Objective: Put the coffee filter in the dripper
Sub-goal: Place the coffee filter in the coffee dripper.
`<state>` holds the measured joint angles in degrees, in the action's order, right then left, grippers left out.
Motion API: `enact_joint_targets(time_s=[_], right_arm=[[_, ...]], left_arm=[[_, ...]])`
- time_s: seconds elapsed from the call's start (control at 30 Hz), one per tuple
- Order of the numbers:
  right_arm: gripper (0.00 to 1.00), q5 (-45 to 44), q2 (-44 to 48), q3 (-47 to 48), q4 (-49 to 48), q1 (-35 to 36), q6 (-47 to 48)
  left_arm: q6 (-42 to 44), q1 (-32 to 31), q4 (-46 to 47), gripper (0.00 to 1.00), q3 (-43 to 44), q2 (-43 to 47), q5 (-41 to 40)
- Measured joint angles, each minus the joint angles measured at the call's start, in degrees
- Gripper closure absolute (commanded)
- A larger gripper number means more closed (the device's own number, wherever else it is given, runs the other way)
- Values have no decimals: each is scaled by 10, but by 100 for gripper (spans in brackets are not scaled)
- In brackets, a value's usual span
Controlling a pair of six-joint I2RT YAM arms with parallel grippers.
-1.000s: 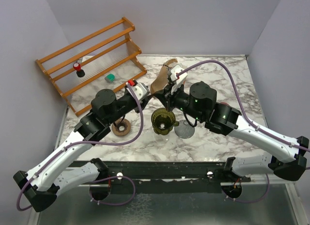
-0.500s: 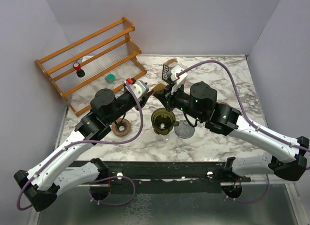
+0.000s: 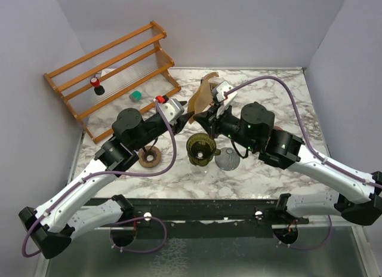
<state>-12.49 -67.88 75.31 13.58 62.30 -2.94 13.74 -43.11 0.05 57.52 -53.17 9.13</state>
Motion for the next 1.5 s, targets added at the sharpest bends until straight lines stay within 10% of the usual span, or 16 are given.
enact_joint_targets(time_s=[1.5], right_arm=[[99,28,86,-78,64,0,76]], left_arm=[[-46,0,-7,50,14,-52,105]])
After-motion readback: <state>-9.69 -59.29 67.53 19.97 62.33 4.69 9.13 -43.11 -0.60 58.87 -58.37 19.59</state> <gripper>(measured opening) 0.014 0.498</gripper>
